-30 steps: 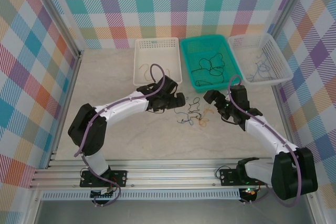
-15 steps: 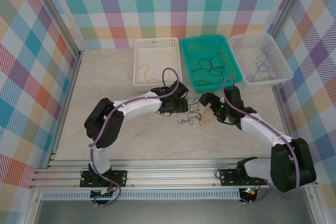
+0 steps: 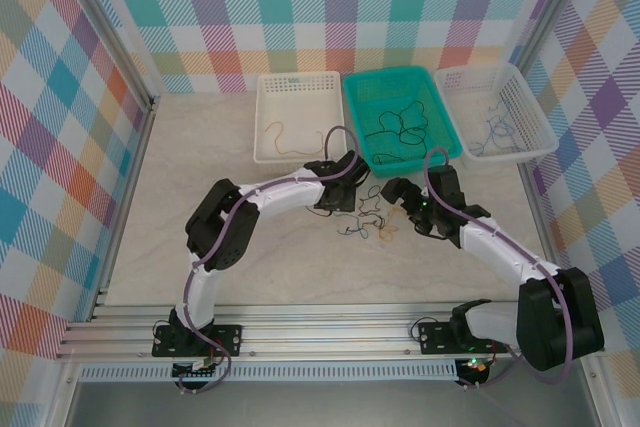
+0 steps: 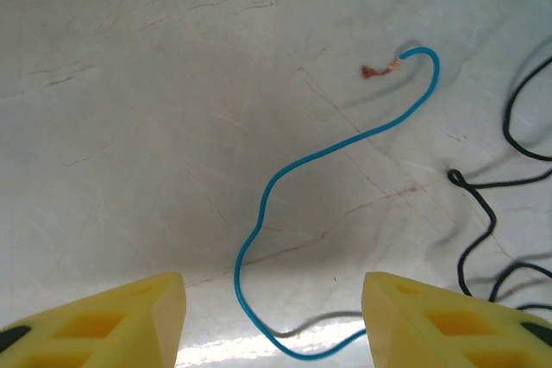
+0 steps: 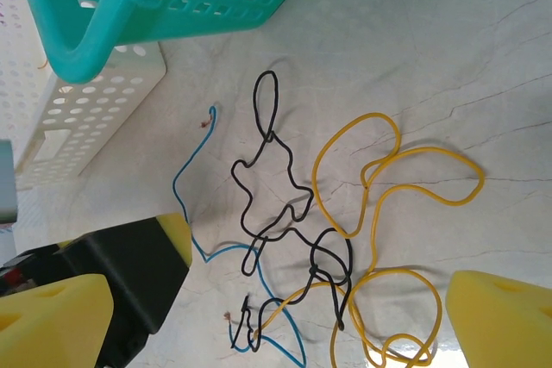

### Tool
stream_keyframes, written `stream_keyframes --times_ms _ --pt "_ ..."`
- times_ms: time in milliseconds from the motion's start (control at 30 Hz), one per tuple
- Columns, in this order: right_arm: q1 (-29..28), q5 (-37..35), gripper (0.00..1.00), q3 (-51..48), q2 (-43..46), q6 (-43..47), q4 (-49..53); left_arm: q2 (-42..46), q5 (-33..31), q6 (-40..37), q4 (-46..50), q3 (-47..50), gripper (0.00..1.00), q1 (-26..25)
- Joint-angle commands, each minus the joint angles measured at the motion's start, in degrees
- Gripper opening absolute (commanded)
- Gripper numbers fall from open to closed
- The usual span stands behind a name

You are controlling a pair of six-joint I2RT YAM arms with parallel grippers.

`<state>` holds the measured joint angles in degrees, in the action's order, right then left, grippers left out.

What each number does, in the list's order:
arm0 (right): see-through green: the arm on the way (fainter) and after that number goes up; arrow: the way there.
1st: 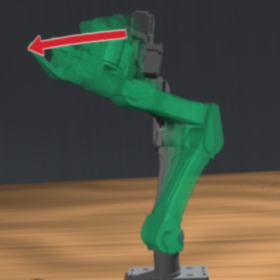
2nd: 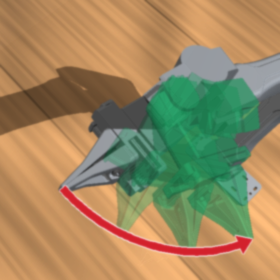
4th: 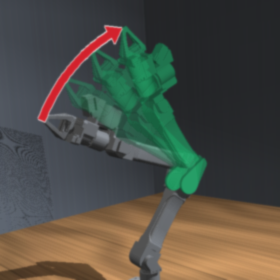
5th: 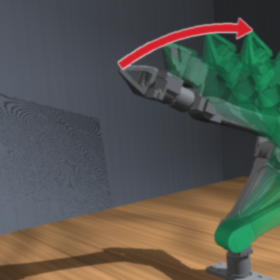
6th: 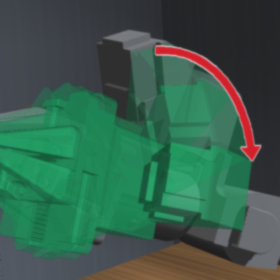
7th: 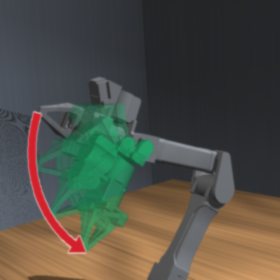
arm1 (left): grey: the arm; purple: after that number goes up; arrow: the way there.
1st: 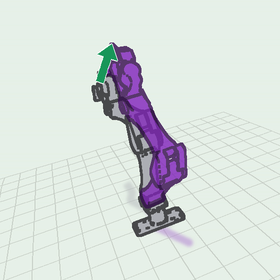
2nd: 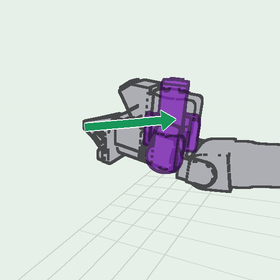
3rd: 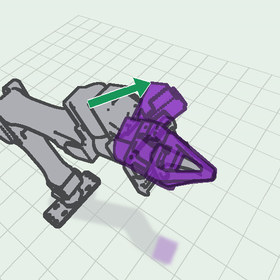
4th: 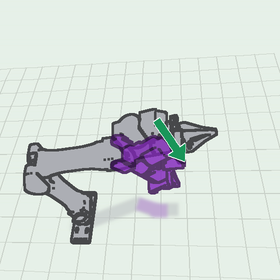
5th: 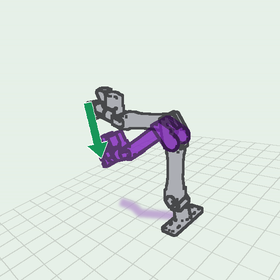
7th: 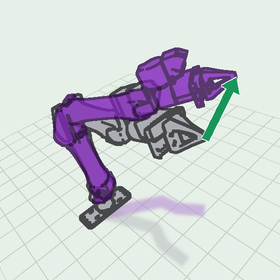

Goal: Untangle the cables

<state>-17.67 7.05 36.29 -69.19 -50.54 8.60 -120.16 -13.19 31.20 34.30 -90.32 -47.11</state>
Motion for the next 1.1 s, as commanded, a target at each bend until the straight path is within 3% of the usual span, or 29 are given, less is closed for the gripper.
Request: stream_keyframes --times_ms 0,267,633,1067 --pt "-0.4 -0.5 0.99 0.5 0.6 0.5 1.0 -1.5 -2.0 -3.1 2.3 -2.5 0.48 -0.4" --pt "-0.3 -0.7 0.99 0.5 0.9 0.7 1.4 -4.6 -5.8 -5.1 3.6 -5.2 0.31 -0.4" --pt "-0.4 -1.8 0.99 0.2 2.8 1.0 2.5 -8.1 -7.4 -6.9 4.5 -8.4 0.29 -0.4" --pt "-0.4 -2.1 0.99 0.1 3.2 1.0 2.7 -10.0 -6.8 -7.3 4.6 -9.5 0.08 -0.4"
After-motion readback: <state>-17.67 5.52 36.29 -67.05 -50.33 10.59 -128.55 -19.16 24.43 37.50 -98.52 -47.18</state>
